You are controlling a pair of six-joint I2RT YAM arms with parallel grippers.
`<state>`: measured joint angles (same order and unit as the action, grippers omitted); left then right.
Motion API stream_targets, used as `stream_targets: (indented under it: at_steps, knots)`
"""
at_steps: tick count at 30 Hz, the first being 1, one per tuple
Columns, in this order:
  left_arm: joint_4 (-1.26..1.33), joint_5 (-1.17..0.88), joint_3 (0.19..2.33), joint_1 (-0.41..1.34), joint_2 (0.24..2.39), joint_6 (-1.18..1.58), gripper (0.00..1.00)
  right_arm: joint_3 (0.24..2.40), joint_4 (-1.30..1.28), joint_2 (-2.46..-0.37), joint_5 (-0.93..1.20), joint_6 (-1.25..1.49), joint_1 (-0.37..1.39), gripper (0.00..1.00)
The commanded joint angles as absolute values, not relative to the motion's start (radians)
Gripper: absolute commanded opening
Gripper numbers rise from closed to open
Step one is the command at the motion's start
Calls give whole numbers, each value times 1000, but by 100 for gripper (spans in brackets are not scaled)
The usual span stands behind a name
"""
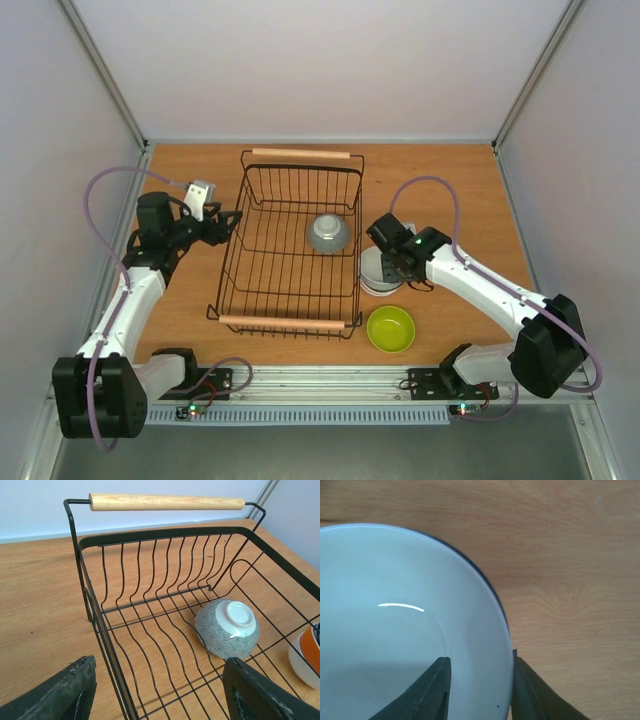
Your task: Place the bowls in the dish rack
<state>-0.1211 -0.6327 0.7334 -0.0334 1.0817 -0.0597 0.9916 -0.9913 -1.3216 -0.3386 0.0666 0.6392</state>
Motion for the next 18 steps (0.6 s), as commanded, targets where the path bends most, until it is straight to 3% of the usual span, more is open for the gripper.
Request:
stream_targets:
  at_steps: [1,4,7,18]
  knots:
    - [-66,-647,721,-38,1085,-69,70,982,-963,-1313,-321,84,631,26]
    - [-66,-646,722,-38,1084,-71,70,984,-967,-1306,-324,84,629,11]
    - [-67,-644,721,-38,1083,-70,70,991,-985,-1296,-341,87,629,2]
    - [-72,-659,726,-39,1085,-71,70,1102,-1126,-1200,-464,78,629,1]
